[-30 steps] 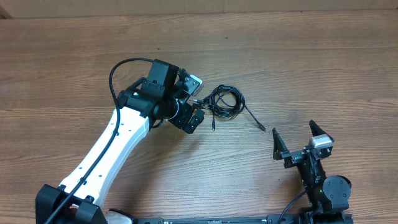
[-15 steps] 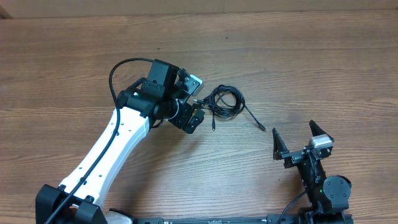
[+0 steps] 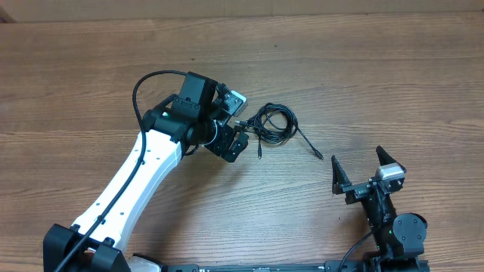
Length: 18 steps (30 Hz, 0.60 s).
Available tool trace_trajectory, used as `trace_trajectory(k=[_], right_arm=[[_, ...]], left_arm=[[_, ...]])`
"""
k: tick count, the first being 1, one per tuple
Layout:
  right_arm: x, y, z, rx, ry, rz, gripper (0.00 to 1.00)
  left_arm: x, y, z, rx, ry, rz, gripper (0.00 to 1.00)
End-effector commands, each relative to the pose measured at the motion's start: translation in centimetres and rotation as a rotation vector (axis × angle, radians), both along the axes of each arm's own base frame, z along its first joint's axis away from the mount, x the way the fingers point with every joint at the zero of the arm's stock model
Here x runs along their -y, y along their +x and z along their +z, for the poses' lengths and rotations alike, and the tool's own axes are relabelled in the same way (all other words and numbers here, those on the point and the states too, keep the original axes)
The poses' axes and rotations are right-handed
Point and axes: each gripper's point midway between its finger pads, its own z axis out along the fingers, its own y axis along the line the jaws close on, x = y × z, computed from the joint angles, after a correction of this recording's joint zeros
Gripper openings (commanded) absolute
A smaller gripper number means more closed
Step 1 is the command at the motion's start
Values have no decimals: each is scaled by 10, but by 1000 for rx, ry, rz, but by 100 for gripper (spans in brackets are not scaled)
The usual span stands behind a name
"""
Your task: Untangle cables
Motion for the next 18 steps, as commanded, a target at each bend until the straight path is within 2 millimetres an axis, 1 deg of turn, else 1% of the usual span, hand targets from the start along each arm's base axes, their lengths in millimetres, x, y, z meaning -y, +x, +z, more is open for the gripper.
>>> trace_trajectory(k=[1,7,18], right_arm=[[0,0,-2,2,5,0,100],[0,0,-2,2,5,0,100],[0,0,-2,2,5,0,100]], left_arm=[[2,5,6,24,0,-14,100],[-2,6,5,29,23,-4,99],[-2,6,5,28,23,-4,100]])
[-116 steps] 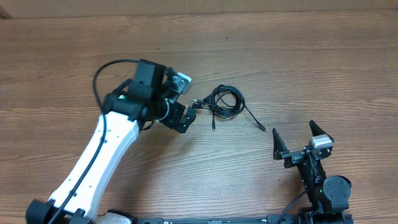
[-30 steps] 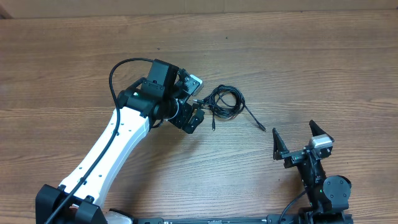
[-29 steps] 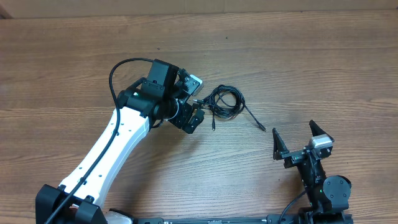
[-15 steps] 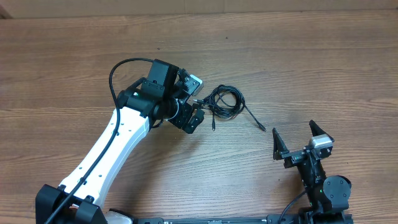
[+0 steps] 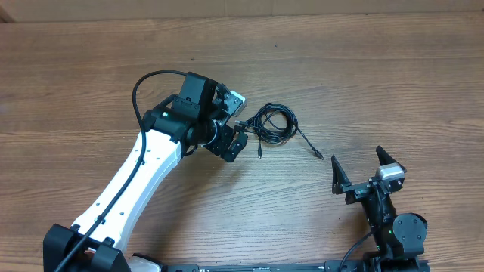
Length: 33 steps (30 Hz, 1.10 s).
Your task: Untangle cables
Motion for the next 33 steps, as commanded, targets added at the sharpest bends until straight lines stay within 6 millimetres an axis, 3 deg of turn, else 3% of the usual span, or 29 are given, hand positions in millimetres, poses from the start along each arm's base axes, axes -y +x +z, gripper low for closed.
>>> trace_trajectory(k=[1,33], right_arm=[[0,0,-2,2,4,0,100],[0,0,-2,2,4,0,100]], left_arm=[[2,5,6,23,2,-13,100],[0,1,4,12,13,-23,99]])
